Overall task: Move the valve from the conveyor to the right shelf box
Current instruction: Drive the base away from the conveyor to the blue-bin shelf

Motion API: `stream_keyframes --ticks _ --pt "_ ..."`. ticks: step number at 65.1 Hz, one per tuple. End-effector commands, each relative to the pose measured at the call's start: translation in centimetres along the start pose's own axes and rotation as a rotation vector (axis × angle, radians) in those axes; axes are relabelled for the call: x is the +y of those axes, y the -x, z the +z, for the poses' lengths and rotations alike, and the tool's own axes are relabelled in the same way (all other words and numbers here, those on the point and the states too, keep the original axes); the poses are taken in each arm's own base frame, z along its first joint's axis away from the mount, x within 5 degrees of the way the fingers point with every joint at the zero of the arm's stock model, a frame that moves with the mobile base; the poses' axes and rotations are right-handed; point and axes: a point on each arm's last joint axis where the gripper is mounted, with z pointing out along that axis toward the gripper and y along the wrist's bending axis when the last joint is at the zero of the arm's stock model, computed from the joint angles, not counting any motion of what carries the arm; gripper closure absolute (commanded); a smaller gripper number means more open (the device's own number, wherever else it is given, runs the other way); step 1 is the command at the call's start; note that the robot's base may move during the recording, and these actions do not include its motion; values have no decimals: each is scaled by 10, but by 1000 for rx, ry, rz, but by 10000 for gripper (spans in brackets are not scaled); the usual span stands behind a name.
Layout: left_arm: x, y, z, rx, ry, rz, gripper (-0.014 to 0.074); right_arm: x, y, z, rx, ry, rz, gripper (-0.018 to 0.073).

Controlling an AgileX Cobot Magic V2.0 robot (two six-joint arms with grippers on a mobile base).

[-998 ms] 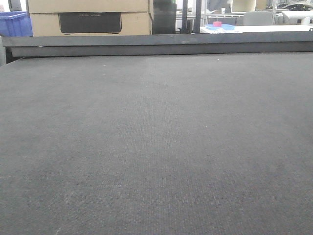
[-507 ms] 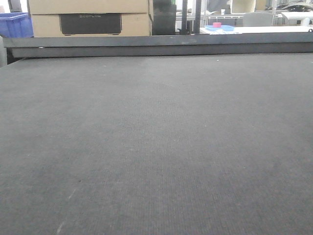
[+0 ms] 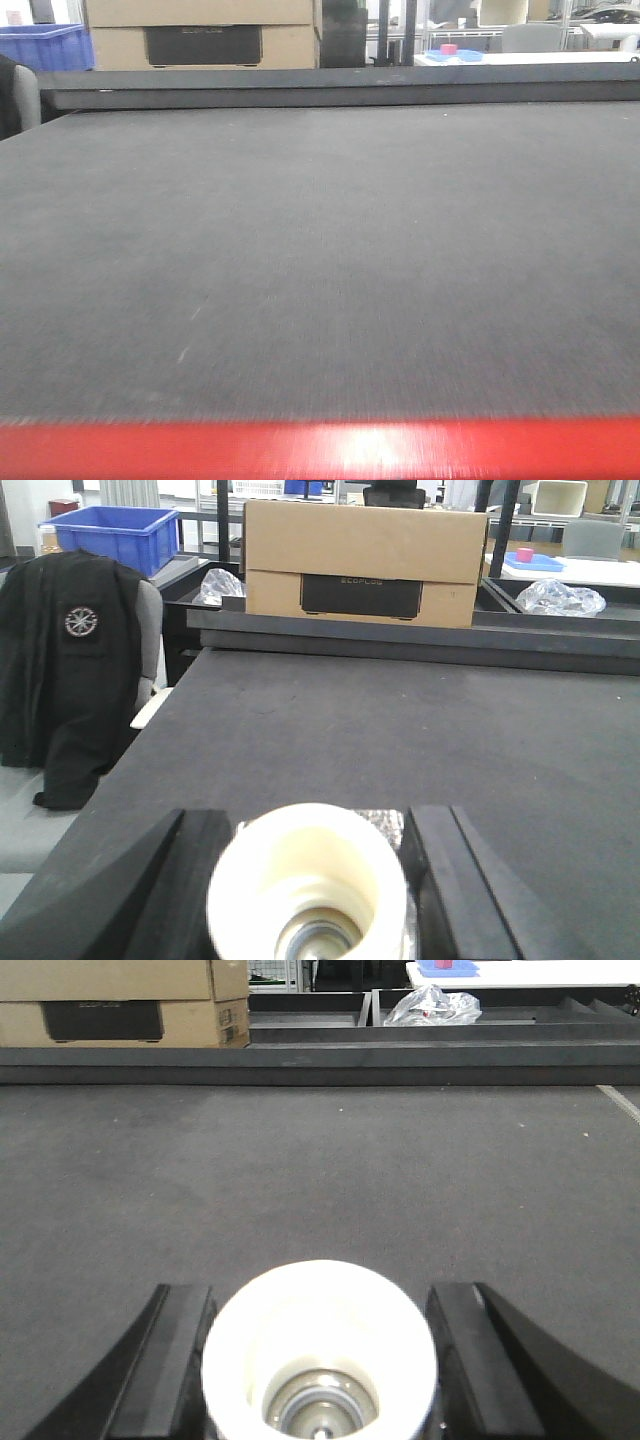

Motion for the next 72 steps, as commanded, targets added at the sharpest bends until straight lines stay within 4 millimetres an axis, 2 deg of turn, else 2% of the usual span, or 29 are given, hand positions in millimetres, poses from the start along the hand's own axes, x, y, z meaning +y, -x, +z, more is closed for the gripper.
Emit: stream_keyframes --ticks 1,23,43,72 --pt "0 8 -3 -68 4 -10 708 0 9 -3 -84 -6 -12 722" --pt "0 8 -3 -68 4 -10 708 0 9 -3 -84 -6 -12 722" --pt "-1 10 -19 -132 2 -8 708 0 9 -3 -84 -6 -12 722" --pt "-1 11 -23 -149 2 -7 708 0 9 -3 -84 -6 -12 722"
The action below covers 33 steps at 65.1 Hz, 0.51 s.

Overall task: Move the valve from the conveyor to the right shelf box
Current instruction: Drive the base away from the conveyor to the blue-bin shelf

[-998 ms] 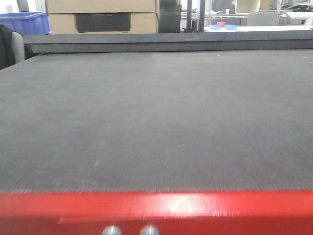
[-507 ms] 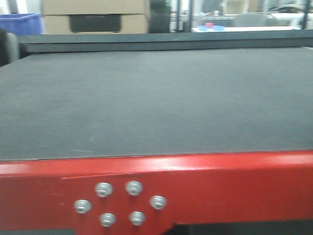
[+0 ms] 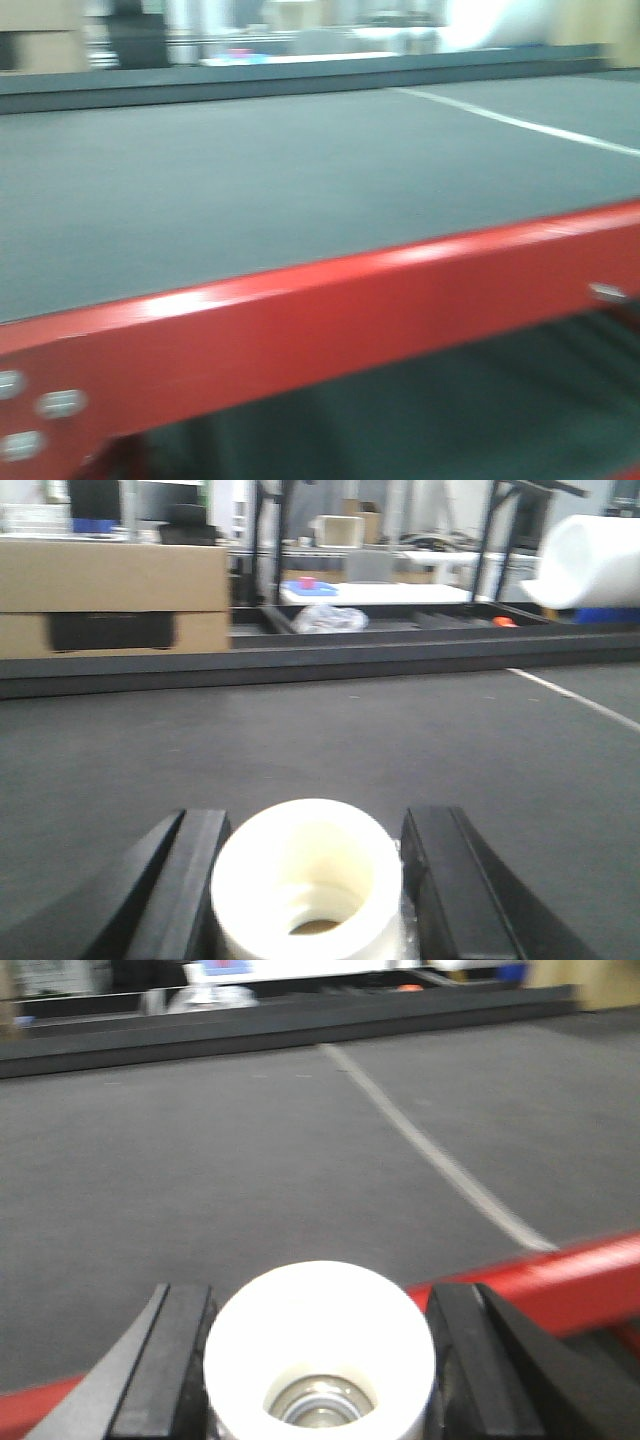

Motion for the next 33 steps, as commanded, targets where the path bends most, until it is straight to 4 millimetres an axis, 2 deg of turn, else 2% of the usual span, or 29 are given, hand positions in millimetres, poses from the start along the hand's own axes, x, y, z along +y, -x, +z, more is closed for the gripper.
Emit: stream_keyframes --ticks 1,33 --pt "0 8 -4 -72 1 -11 708 0 9 -4 -86 -5 -12 722" --pt "0 8 -5 -74 1 -11 708 0 9 -4 -88 -5 -13 722"
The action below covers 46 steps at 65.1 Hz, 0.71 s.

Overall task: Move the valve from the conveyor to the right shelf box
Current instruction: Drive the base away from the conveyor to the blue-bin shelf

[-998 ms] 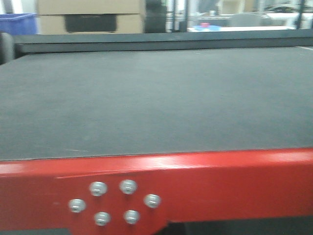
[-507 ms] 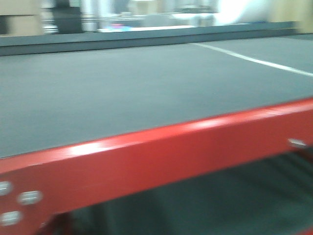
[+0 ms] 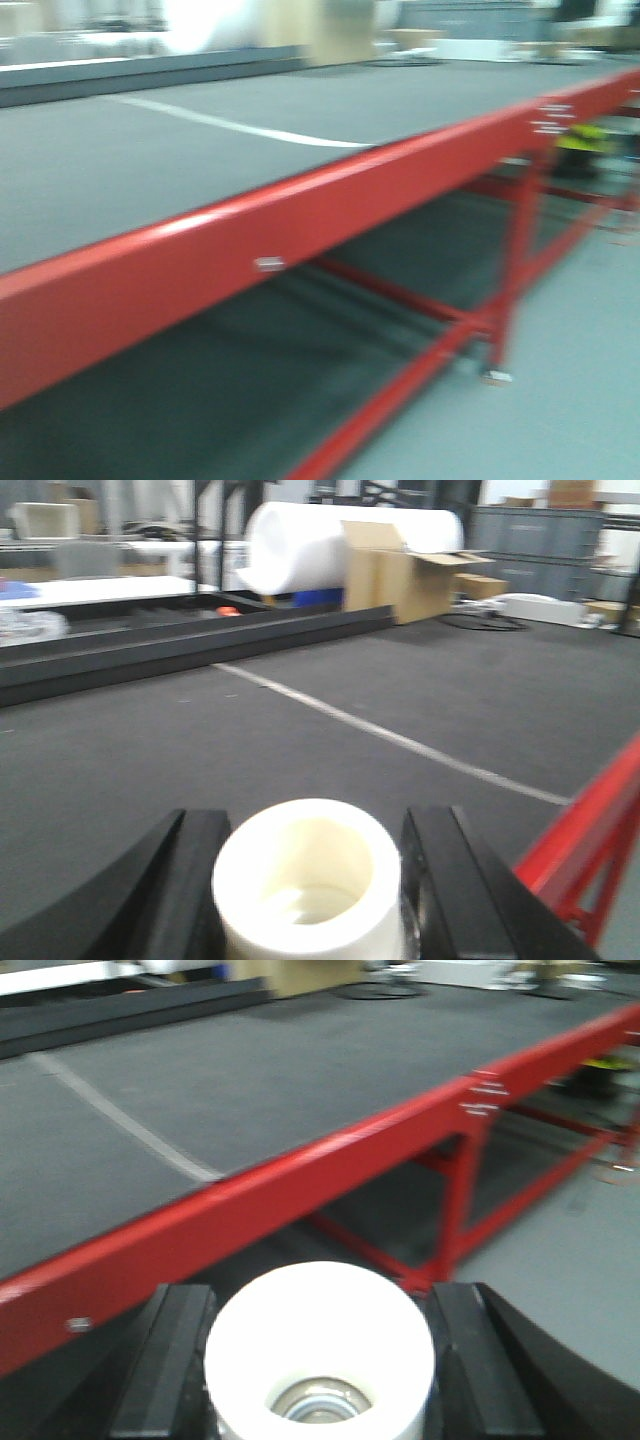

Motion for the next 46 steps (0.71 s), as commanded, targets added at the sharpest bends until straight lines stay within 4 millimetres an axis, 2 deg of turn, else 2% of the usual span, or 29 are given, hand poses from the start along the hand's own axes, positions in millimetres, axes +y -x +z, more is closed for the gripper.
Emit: stream_keyframes --ticks 1,46 --pt "0 8 -3 -68 2 -12 708 0 10 -4 -90 -5 -13 722" --pt "0 8 -3 -68 2 -12 708 0 10 -4 -90 -5 -13 722"
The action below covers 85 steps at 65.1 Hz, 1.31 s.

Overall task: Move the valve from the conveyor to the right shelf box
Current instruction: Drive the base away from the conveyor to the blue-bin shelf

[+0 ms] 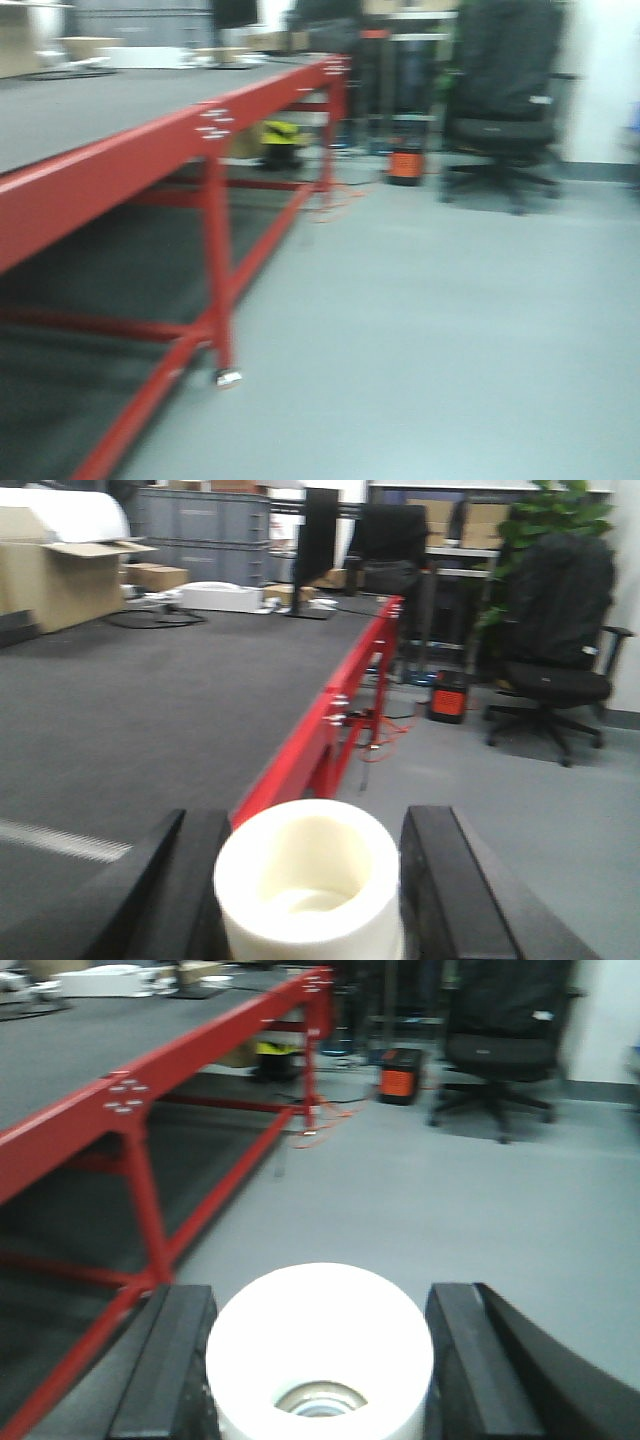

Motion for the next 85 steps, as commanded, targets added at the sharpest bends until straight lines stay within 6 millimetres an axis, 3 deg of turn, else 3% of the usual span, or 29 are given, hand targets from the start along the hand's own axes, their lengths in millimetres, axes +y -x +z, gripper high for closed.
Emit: stream_keyframes --ticks 1,85 --pt "0 8 -3 -68 2 -12 708 0 9 -4 -88 -5 -9 722" --pt "0 8 -3 -68 2 -12 708 0 9 -4 -88 -5 -9 722"
